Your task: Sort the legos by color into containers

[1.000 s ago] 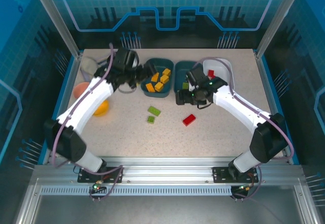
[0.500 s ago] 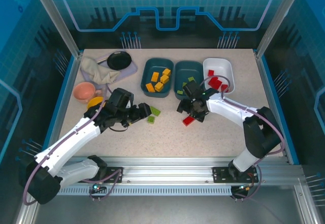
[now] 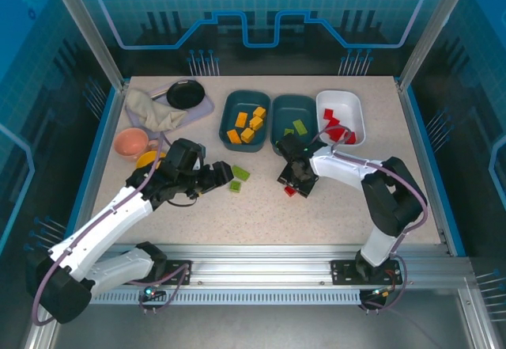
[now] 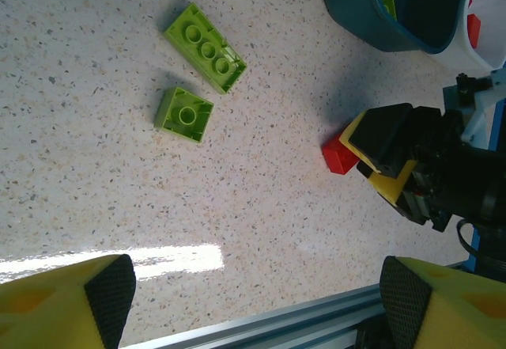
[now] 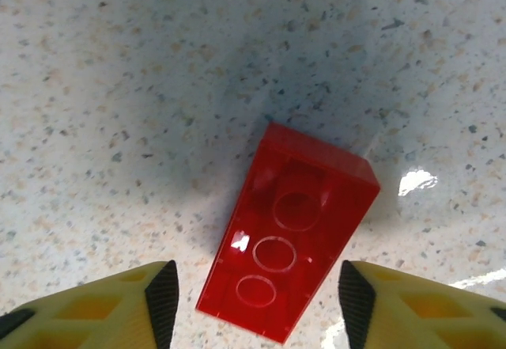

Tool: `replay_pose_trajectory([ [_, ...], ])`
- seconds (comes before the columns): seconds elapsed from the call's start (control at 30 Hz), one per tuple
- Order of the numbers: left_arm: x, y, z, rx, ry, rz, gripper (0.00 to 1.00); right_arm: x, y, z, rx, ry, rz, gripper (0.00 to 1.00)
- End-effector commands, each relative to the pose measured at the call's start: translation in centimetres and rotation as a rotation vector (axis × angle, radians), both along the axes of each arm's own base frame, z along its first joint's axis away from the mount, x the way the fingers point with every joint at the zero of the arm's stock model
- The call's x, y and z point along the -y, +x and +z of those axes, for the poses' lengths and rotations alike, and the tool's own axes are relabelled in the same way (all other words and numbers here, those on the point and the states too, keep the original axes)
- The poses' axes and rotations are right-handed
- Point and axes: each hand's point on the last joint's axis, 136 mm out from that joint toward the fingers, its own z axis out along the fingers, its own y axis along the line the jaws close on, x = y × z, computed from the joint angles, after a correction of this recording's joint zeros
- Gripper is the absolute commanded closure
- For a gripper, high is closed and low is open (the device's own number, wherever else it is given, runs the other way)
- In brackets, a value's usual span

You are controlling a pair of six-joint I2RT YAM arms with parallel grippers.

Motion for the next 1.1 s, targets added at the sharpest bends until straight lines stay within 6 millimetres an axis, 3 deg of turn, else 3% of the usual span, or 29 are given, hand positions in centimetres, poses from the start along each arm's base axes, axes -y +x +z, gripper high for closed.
replay_pose_trajectory([
  [0.0, 0.0, -0.1, 1.1, 0.026, -0.013, -0.011, 0.16, 0.6, 0.3, -1.0, -0.008, -0.040, -0.015, 0.45],
  [0.2, 0.5, -0.1, 1.6, 0.037, -0.038, -0.023, 0.16, 0.6, 0.8, -1.5, -0.016, -0.046, -0.002, 0.56],
  [0.33, 0.9, 0.2, 2.3, 0.052, -0.060, -0.031, 0.16, 1.2, 0.7, -0.9, -0.004, -0.077, 0.012, 0.66],
  [0.43, 1.8, 0.8, 3.6, 0.075, -0.095, -0.050, 0.17, 2.4, 1.5, 2.2, 0.072, -0.138, 0.077, 0.68],
  [0.53, 3.5, 2.0, 5.6, 0.107, -0.141, -0.086, 0.17, 5.2, 3.2, 6.8, 0.173, -0.240, 0.173, 0.68],
  [0.63, 5.7, 3.8, 7.5, 0.136, -0.189, -0.126, 0.17, 8.7, 5.6, 9.9, 0.240, -0.310, 0.232, 0.68],
  [0.77, 8.5, 7.2, 9.3, 0.163, -0.237, -0.148, 0.17, 12.9, 9.5, 11.5, 0.255, -0.365, 0.267, 0.69],
  [0.97, 13.0, 12.8, 10.8, 0.179, -0.280, -0.194, 0.16, 17.4, 16.3, 11.1, 0.191, -0.422, 0.265, 0.69],
  [1.07, 15.1, 15.6, 10.3, 0.170, -0.287, -0.212, 0.16, 19.1, 19.4, 10.1, 0.160, -0.449, 0.255, 0.69],
])
